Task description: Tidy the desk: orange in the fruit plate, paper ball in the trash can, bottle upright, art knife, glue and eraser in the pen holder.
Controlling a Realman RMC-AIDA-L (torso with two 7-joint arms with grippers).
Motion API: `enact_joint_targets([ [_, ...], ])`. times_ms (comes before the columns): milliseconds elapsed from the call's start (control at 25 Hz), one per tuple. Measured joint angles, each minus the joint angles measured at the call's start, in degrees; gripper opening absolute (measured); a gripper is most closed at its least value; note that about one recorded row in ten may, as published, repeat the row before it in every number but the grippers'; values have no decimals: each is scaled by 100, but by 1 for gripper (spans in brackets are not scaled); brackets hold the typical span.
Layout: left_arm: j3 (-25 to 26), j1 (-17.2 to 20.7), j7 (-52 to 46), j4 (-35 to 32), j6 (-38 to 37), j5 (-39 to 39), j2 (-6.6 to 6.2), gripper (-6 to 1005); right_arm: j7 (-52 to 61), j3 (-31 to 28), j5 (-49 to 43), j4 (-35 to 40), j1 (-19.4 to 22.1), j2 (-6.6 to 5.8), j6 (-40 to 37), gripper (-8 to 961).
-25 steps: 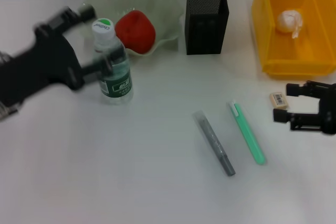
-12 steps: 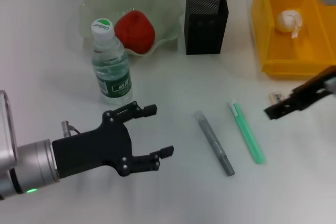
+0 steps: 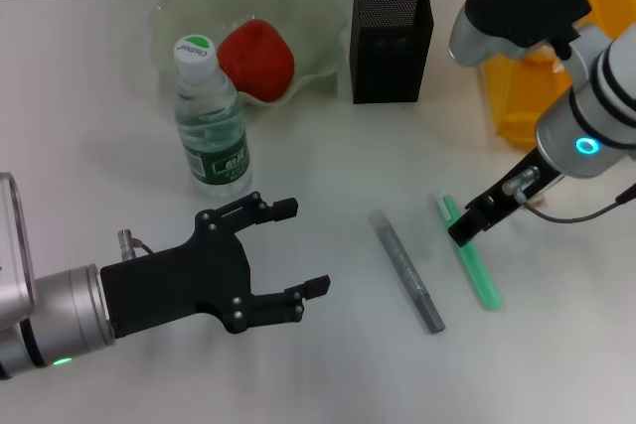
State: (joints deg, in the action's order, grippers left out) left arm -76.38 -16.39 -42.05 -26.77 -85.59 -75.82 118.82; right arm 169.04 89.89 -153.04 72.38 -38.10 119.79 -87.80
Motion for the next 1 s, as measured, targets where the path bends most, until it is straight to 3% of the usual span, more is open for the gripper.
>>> enact_joint_targets([
  [600,-4,-31,-2,6,18,7,1,862,25,-5,476,-813,-118,-13,639,617],
  [1000,-8,-22,3,72,44,6,1,863,2,36,477,-984,-235,-17,634,259],
])
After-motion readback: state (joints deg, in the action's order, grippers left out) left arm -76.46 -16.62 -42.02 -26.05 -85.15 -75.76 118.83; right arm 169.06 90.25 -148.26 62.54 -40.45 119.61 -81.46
